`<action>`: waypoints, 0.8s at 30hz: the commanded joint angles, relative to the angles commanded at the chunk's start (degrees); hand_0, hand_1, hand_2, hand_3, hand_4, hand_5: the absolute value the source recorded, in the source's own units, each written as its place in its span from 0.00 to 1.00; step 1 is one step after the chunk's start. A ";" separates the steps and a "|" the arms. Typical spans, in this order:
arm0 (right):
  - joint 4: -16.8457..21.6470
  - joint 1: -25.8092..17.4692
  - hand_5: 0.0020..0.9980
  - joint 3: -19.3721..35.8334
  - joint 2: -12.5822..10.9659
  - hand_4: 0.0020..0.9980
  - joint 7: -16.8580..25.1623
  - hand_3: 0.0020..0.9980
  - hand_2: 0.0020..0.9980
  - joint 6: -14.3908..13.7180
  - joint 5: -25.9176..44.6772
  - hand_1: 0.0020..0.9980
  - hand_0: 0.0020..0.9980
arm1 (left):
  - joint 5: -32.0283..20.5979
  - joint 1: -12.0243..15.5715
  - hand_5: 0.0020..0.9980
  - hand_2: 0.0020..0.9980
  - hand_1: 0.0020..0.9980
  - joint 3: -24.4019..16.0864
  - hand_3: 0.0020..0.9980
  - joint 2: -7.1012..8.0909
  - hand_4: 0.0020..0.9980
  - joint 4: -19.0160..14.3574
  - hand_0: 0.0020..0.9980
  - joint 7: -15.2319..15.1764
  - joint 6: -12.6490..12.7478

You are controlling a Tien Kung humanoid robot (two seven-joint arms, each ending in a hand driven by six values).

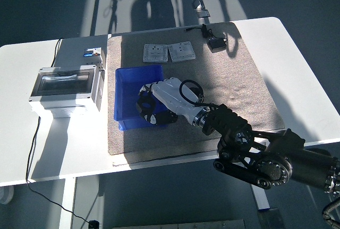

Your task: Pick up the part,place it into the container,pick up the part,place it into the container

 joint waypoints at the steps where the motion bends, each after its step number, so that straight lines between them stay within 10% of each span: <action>1: -0.19 0.06 0.25 -0.13 0.12 0.40 -0.22 0.59 0.55 -0.12 -0.19 0.41 0.44 | 0.00 -0.01 1.00 0.69 0.70 0.00 0.50 0.01 0.85 0.00 0.71 -0.01 -0.01; 9: -0.77 0.17 0.33 0.10 0.65 0.55 -3.31 0.64 0.65 -1.33 -4.28 0.46 0.46 | 0.11 -0.06 1.00 0.69 0.70 -0.04 0.50 0.05 0.85 0.00 0.71 -0.07 -0.01; 10: -0.76 0.17 0.39 0.12 0.68 0.77 -3.56 0.80 0.80 -1.38 -4.76 0.59 0.53 | 0.12 -0.06 1.00 0.69 0.70 -0.05 0.50 0.05 0.85 0.00 0.71 -0.10 0.01; 15: -0.73 0.14 0.39 0.21 0.72 0.77 -4.65 0.80 0.80 -1.35 -6.55 0.59 0.53 | 0.14 -0.09 1.00 0.69 0.70 -0.02 0.50 0.07 0.85 0.00 0.71 -0.18 0.02; 16: -0.74 0.13 0.38 0.20 0.71 0.96 -4.77 0.90 0.83 -1.30 -6.71 0.59 0.54 | 0.08 -0.10 1.00 0.69 0.70 0.05 0.49 0.10 0.85 0.00 0.70 -0.20 0.02; 24: 0.08 -1.67 0.39 4.08 -0.41 0.99 -4.49 0.91 0.87 -5.59 -4.75 0.59 0.54 | -0.41 0.10 1.00 0.69 0.70 0.58 0.49 0.19 0.85 0.00 0.70 -0.43 0.11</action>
